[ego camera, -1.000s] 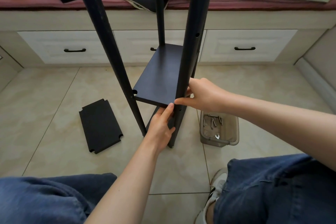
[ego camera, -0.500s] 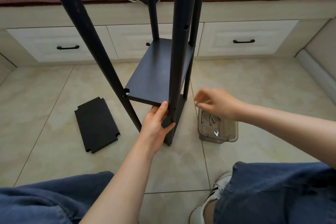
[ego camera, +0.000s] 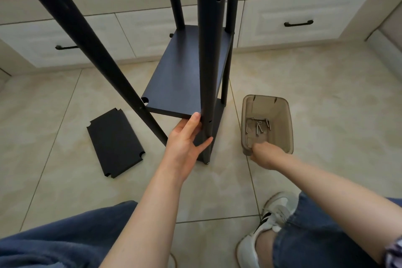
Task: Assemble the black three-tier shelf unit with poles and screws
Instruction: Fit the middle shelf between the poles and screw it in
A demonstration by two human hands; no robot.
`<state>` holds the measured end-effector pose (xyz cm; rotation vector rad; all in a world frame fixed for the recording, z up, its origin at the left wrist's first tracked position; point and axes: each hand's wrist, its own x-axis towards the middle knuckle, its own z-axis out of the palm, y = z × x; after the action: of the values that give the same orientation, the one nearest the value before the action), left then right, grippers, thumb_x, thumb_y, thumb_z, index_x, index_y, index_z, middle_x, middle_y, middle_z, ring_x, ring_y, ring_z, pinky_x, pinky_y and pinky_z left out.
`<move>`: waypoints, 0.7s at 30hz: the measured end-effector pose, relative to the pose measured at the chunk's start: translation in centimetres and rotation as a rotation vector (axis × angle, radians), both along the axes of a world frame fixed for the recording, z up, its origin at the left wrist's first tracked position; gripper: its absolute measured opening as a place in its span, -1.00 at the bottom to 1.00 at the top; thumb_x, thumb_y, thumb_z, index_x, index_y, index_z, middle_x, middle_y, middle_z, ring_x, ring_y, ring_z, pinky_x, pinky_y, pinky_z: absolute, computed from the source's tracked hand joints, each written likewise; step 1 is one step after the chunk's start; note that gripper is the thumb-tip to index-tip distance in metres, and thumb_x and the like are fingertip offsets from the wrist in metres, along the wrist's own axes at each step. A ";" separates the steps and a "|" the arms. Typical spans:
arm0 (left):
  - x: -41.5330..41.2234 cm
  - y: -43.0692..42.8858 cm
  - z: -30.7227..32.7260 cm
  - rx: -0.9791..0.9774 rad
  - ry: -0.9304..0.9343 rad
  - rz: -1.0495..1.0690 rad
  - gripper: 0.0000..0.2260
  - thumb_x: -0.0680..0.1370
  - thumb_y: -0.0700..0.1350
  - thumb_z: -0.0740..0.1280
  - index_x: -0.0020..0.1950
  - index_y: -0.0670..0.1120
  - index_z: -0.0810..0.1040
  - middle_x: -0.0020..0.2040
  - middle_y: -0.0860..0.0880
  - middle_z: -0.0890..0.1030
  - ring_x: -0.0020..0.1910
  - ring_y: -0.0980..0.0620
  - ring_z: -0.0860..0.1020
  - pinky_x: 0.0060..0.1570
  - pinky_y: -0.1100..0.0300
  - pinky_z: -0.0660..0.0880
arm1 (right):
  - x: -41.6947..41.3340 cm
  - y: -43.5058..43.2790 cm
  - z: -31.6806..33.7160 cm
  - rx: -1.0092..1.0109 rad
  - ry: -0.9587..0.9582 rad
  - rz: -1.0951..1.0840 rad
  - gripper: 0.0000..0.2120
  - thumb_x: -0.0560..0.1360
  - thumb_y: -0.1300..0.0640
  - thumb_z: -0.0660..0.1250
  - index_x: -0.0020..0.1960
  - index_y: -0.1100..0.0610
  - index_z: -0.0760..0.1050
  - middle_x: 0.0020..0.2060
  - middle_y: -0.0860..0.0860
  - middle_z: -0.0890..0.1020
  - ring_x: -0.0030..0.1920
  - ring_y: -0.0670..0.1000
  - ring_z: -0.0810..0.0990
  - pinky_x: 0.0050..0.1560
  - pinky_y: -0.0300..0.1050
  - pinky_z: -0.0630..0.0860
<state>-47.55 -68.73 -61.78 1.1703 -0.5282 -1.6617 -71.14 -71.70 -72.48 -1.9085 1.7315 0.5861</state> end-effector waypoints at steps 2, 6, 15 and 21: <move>0.1 -0.1 -0.2 -0.008 0.001 -0.006 -0.55 0.45 0.05 0.43 0.31 -0.07 0.58 0.23 -0.08 0.67 0.28 -0.01 0.60 0.25 -0.22 0.54 | -0.1 0.4 -0.4 -0.053 0.035 0.032 -0.77 0.63 0.26 0.12 0.23 0.19 0.47 0.08 0.15 0.59 0.04 0.19 0.60 -0.09 -0.02 0.46; 0.0 -0.2 -0.4 -0.012 0.004 -0.010 -0.58 0.47 0.05 0.43 0.29 -0.06 0.59 0.21 -0.06 0.68 0.25 0.00 0.63 0.24 -0.22 0.54 | -0.1 0.9 -0.5 -0.076 0.014 0.132 -0.81 0.64 0.23 0.12 0.15 0.16 0.49 0.02 0.14 0.60 -0.01 0.18 0.59 -0.16 -0.06 0.40; -0.2 -0.1 -0.2 0.003 0.014 0.003 -0.58 0.48 0.04 0.43 0.31 -0.07 0.58 0.21 -0.07 0.68 0.26 -0.01 0.62 0.24 -0.21 0.54 | 0.0 2.9 -0.2 0.162 -0.227 0.304 -0.74 0.54 0.02 0.39 0.18 0.11 0.61 0.02 0.02 0.66 0.01 0.05 0.60 0.07 0.01 0.56; -0.5 0.1 0.2 0.015 0.011 0.035 -0.61 0.52 0.02 0.42 0.32 -0.06 0.57 0.21 -0.07 0.68 0.29 -0.02 0.60 0.23 -0.20 0.56 | 0.9 4.4 -0.9 0.238 -0.320 0.242 -0.69 0.53 -0.02 0.40 0.23 0.05 0.61 0.09 -0.04 0.67 0.07 -0.03 0.62 0.13 -0.11 0.56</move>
<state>-48.10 -68.60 -61.63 1.1742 -0.4861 -1.6446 -70.23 -67.26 -73.39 -1.9295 1.1885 0.5130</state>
